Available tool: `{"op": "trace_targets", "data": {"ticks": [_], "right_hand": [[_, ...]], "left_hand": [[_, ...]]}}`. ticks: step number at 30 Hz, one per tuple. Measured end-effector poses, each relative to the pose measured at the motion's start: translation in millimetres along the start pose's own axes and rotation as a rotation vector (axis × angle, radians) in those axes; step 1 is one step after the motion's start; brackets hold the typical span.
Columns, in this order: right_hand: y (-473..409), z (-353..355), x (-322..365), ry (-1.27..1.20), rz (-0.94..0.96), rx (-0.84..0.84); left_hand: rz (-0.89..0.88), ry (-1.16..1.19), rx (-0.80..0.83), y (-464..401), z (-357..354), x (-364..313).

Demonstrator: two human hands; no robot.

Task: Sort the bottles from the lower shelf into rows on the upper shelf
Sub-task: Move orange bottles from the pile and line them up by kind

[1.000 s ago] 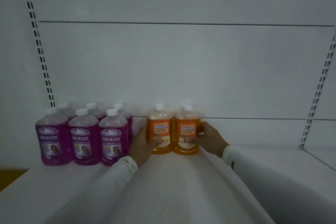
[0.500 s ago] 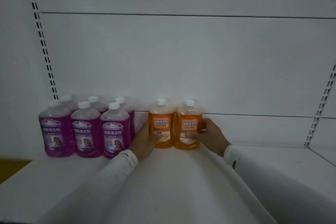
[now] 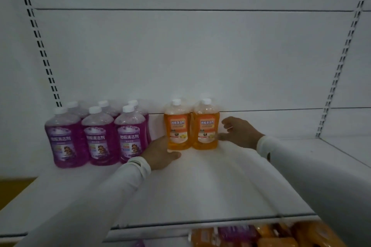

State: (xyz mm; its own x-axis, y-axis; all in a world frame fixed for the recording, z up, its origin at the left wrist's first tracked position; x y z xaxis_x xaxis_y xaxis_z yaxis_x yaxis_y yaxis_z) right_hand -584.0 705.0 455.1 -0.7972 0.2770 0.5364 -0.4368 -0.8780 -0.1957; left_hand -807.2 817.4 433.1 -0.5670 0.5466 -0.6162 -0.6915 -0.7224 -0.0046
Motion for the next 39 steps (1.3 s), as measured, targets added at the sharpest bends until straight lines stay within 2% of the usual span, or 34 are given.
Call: {"op": "trace_targets", "data": {"ticks": [5, 12, 20, 28, 33, 39], "right_hand": [[34.2, 37.3, 6.8, 0.076, 0.048, -0.017], [132.5, 154.1, -48.5, 0.241, 0.019, -0.088], [303.2, 294.8, -201.9, 0.358, -0.275, -0.225], [456.9, 344.6, -355.2, 0.347, -0.567, -0.259], [515.6, 347.5, -452.4, 0.314, -0.703, -0.239], [531.2, 343.7, -578.7, 0.184, -0.798, -0.157]], "left_hand": [[-0.112, -0.236, 0.035, 17.3, 3.2, -46.2], [-0.338, -0.374, 0.018, 34.0, -58.3, -183.6], [-0.709, -0.264, 0.147, 92.2, -233.3, -391.6], [-0.932, -0.241, 0.354, 143.1, -415.9, -521.6], [-0.945, -0.247, 0.513, 150.3, -535.4, -564.4], [-0.804, -0.267, 0.673, 112.1, -661.6, -580.8]]}}
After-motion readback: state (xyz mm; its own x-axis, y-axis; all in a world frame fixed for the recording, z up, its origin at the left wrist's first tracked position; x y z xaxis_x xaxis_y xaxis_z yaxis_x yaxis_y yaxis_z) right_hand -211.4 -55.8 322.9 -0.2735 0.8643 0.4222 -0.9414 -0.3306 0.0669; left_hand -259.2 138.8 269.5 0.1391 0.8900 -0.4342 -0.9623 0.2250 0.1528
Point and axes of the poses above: each hand's wrist, its own y-axis away from the middle knuckle, its own z-axis out of the back of the hand, x = y × z, the point moved 3 cm from there along -y, towards the middle knuckle, and after that the axes turned 7 degrees about z, right-handed, at the moved point
